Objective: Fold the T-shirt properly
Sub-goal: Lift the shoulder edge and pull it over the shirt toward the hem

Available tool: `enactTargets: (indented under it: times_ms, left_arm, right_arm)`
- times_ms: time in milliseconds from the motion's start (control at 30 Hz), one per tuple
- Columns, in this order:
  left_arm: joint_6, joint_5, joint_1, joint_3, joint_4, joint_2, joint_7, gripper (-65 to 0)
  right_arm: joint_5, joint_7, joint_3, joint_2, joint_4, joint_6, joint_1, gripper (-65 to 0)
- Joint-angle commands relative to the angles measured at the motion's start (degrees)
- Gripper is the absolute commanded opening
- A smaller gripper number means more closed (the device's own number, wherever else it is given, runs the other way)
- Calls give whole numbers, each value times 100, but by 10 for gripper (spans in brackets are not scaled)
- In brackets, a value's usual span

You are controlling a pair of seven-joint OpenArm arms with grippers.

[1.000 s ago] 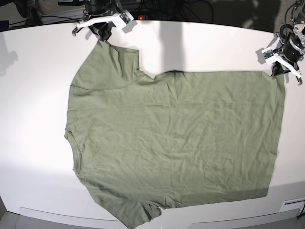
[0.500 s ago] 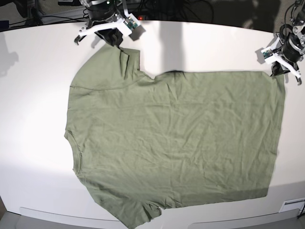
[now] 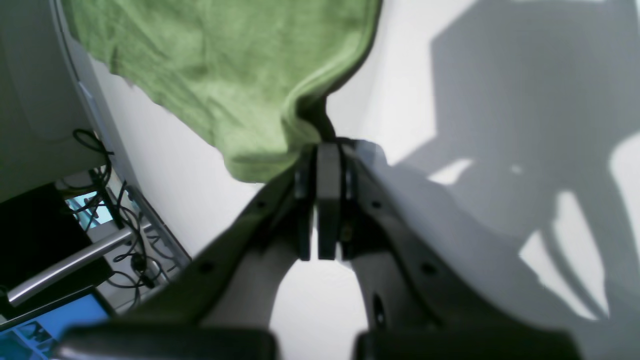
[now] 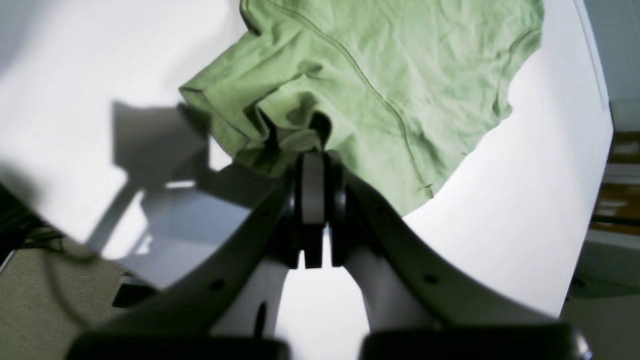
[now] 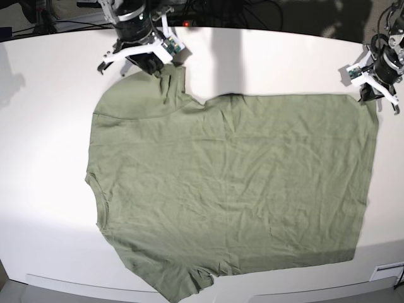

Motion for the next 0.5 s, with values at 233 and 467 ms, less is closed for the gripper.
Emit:
enactTargets:
  times_ms: [233,467]
  left_arm:
    - [-212,-39,-289,0,31,-87,315,-650]
    - [-210,-42,-369,0,284,-85,514,-650]
  right_arm:
    - [413,-83,13,33,122,-33,597,-650]
    - [1443,20,721,28,120,229,1211,-650]
